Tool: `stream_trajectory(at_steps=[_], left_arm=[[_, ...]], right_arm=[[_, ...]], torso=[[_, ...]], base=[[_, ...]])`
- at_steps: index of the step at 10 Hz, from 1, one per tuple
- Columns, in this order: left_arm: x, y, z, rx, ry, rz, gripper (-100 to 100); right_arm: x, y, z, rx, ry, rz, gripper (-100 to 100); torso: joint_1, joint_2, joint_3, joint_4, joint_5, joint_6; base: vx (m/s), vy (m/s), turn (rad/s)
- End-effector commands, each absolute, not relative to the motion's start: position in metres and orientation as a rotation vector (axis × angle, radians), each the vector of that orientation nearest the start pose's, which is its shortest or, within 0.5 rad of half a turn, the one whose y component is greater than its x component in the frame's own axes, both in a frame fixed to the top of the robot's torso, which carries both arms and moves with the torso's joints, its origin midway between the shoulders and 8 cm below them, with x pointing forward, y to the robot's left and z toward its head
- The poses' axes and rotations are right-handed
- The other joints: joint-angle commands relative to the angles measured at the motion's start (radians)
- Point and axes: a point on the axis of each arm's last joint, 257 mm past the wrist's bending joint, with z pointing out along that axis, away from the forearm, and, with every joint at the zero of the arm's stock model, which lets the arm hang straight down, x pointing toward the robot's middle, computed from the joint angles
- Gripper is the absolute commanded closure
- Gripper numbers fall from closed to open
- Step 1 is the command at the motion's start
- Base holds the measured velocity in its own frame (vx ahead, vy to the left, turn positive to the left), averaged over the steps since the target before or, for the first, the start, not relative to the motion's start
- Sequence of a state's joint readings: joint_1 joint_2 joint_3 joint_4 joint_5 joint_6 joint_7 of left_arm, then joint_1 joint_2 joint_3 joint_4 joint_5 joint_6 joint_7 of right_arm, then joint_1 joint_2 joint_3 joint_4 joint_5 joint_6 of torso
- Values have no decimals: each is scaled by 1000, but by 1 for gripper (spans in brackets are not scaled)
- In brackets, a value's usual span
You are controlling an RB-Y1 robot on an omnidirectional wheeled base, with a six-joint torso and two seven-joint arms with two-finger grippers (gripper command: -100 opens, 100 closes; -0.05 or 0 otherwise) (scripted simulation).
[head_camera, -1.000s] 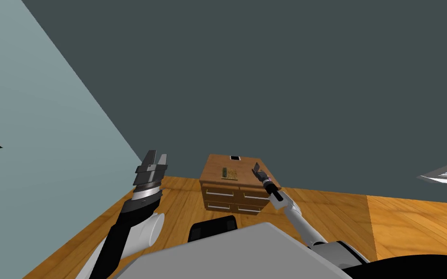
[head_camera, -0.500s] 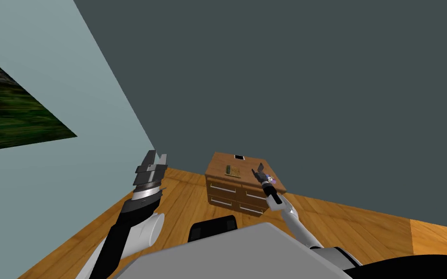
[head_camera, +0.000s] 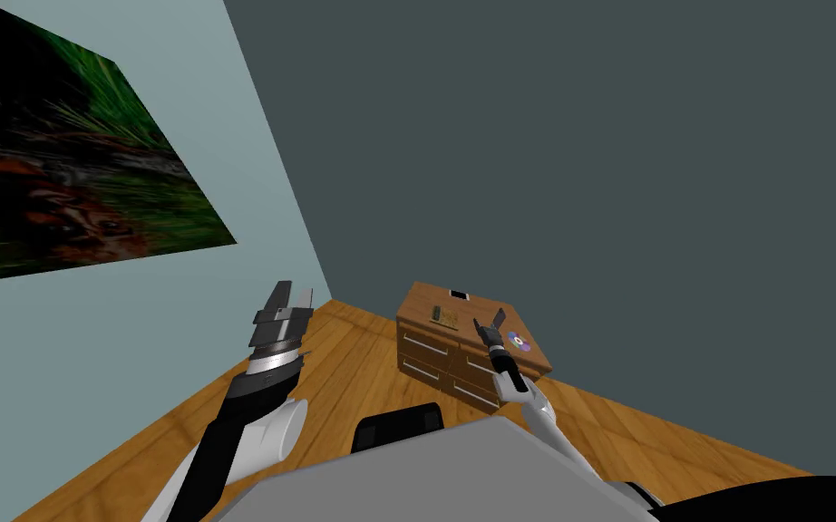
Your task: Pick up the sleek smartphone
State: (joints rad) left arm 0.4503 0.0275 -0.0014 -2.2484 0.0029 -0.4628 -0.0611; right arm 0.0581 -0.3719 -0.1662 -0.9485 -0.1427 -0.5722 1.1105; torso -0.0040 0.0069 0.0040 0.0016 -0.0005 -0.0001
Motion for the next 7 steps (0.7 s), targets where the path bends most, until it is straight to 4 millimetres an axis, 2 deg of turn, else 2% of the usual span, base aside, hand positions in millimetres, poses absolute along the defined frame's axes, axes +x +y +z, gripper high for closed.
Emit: stream_trajectory(at_steps=[1,5,7], left_arm=[[360,273,20,-635,663,-1261,0],[360,274,20,-635,663,-1261,0],[360,274,20,-635,664,-1260,0]], right_arm=[[430,-498,-345,409,1518,-81,-100],[392,-526,-357,519,1464,-186,-100],[392,-526,-357,519,1464,-186,-100]], torso=[[0,0,0,0,0,0],[-3,-1,0,0,-1,1],[-3,-3,-2,-1,-1,2]], base=[[-115,-27,297],[-96,-58,321],[-43,-26,35]])
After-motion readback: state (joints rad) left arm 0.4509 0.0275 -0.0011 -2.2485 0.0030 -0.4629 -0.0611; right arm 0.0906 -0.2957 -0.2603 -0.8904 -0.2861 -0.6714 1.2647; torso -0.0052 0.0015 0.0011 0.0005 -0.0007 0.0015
